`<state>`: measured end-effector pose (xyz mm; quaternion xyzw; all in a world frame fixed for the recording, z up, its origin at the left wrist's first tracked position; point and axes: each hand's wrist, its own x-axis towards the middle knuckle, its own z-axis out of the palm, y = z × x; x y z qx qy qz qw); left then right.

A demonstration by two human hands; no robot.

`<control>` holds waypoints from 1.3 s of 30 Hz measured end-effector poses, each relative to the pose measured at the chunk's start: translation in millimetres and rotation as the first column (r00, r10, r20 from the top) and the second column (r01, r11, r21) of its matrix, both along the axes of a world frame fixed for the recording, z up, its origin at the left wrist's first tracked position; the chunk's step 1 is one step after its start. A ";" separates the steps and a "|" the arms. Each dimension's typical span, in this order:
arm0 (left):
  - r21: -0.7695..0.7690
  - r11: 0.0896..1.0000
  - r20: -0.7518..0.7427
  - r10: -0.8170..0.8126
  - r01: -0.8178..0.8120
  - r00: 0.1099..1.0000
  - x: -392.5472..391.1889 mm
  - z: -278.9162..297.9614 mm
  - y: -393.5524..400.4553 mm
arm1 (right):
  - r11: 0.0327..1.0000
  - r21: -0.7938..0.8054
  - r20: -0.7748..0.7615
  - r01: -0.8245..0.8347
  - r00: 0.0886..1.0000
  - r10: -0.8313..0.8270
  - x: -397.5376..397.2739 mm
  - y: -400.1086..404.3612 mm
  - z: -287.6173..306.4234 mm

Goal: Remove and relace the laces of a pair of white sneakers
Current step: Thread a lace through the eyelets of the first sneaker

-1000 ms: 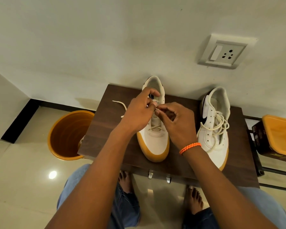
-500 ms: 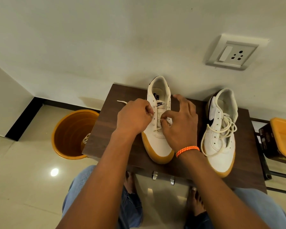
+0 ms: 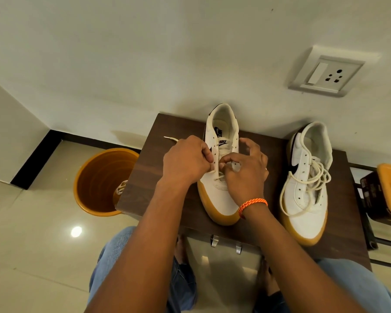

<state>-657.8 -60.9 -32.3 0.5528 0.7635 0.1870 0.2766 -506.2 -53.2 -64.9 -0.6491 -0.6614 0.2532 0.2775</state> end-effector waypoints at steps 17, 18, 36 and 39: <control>0.157 0.983 -0.125 -0.078 0.097 0.989 3.2 5.3 -1.4 | 0.984 -0.040 0.261 -0.176 0.948 0.180 8.2 -4.4 15.4; 0.158 0.982 -0.125 -0.086 0.105 0.988 1.5 4.8 -0.9 | 0.983 -0.038 0.267 -0.182 0.946 0.186 8.3 -4.5 16.3; -0.057 0.988 0.080 -0.141 0.146 0.987 -4.1 -2.2 3.6 | 0.962 0.179 -0.021 -0.208 0.976 0.215 28.4 8.7 16.7; -0.012 0.988 0.059 -0.154 0.155 0.986 -4.5 -2.8 4.0 | 0.957 0.137 -0.139 -0.254 0.952 0.273 35.9 14.4 16.8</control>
